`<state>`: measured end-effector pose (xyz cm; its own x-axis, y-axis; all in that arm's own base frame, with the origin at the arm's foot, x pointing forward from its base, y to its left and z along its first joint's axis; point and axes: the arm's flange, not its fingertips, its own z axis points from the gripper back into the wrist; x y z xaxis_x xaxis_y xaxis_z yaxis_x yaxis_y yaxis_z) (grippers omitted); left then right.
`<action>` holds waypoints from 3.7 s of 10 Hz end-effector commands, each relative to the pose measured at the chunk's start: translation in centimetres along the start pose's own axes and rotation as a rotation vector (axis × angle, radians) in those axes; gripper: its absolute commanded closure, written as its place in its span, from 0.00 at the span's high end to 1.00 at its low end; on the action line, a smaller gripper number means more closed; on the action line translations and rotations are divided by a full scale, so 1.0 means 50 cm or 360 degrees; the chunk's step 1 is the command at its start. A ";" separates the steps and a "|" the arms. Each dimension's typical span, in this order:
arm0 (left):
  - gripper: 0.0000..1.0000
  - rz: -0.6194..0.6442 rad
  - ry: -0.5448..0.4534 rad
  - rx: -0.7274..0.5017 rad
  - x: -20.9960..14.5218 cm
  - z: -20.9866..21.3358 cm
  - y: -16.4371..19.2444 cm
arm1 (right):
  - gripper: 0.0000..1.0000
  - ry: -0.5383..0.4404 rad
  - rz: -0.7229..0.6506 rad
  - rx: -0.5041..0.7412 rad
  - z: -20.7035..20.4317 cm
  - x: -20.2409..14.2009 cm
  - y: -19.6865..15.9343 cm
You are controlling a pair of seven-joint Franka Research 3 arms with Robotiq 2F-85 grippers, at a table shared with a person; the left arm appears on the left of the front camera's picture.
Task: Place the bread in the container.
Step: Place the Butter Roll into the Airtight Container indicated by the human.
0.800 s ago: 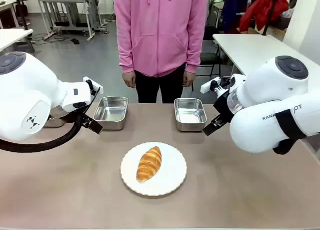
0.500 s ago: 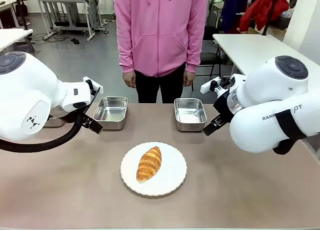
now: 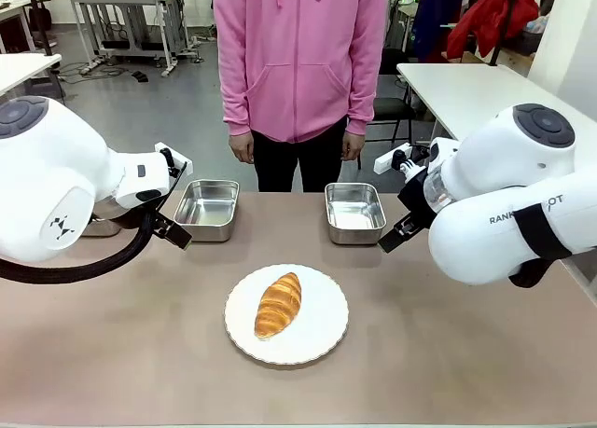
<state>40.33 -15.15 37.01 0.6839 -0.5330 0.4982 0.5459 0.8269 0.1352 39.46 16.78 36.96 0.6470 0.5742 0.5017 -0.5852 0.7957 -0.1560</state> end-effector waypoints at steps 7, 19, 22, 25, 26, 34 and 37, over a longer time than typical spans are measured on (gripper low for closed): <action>1.00 0.0035 -0.0191 -0.0360 0.000 0.300 0.350 | 1.00 -0.0280 -0.0120 0.0233 0.290 0.002 -0.337; 1.00 -0.0036 -0.0597 -0.0612 -0.147 0.358 0.633 | 1.00 -0.0684 -0.0199 0.0645 0.329 -0.158 -0.602; 1.00 -0.0020 -0.0601 -0.0623 -0.147 0.360 0.612 | 1.00 -0.0695 -0.0197 0.0640 0.331 -0.155 -0.601; 1.00 -0.0003 -0.0549 -0.0612 -0.138 0.361 0.622 | 1.00 -0.0646 -0.0239 0.0633 0.336 -0.159 -0.596; 1.00 -0.0003 -0.0549 -0.0612 -0.138 0.361 0.622 | 1.00 -0.0646 -0.0239 0.0633 0.336 -0.159 -0.596; 1.00 -0.0003 -0.0549 -0.0612 -0.138 0.361 0.622 | 1.00 -0.0646 -0.0239 0.0633 0.336 -0.159 -0.596; 1.00 -0.0003 -0.0549 -0.0612 -0.138 0.361 0.622 | 1.00 -0.0646 -0.0239 0.0633 0.336 -0.159 -0.596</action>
<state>43.71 17.60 53.17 0.5242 -0.3907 0.7567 0.7255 0.6702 -0.1565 43.41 -14.75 51.86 0.5547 0.2905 0.7797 -0.6862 0.6898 0.2312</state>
